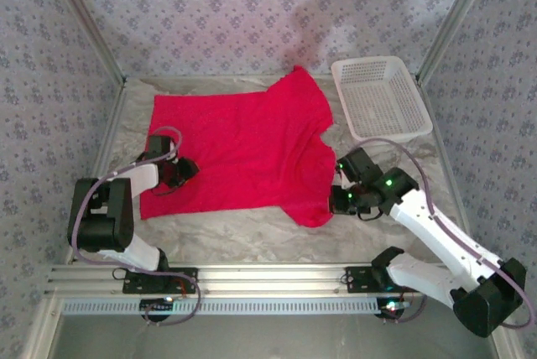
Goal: Fold the inside-out t-shirt
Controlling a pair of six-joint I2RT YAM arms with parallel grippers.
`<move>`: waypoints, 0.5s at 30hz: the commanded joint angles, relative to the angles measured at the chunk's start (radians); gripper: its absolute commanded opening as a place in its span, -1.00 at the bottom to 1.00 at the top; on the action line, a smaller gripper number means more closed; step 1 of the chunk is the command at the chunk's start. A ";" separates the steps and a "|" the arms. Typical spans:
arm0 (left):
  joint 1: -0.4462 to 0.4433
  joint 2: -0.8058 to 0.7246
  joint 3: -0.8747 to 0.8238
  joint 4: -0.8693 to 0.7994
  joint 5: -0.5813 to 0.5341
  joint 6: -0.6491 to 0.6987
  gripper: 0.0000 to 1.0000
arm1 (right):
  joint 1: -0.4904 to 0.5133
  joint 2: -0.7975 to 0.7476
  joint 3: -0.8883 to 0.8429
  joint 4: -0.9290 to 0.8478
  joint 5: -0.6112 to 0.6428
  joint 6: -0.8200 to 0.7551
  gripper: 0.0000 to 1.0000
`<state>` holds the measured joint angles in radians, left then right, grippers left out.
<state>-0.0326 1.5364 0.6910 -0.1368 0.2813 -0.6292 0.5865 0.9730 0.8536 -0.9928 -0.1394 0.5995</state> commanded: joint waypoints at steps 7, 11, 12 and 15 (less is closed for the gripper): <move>0.009 -0.269 0.061 -0.322 -0.162 0.072 -0.09 | -0.023 -0.050 -0.026 0.065 0.187 0.144 0.30; 0.017 -0.334 0.052 -0.331 -0.162 0.067 0.00 | -0.057 0.110 0.059 0.276 0.147 0.117 0.35; 0.019 -0.329 0.051 -0.319 -0.156 0.064 0.02 | -0.061 0.174 0.087 0.325 0.145 0.097 0.35; 0.038 -0.266 0.071 -0.268 -0.093 0.043 0.03 | -0.077 0.425 0.228 0.429 0.090 0.044 0.35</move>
<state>-0.0101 1.2201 0.7391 -0.3969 0.1543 -0.5804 0.5236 1.2327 0.9913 -0.7444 -0.0185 0.6949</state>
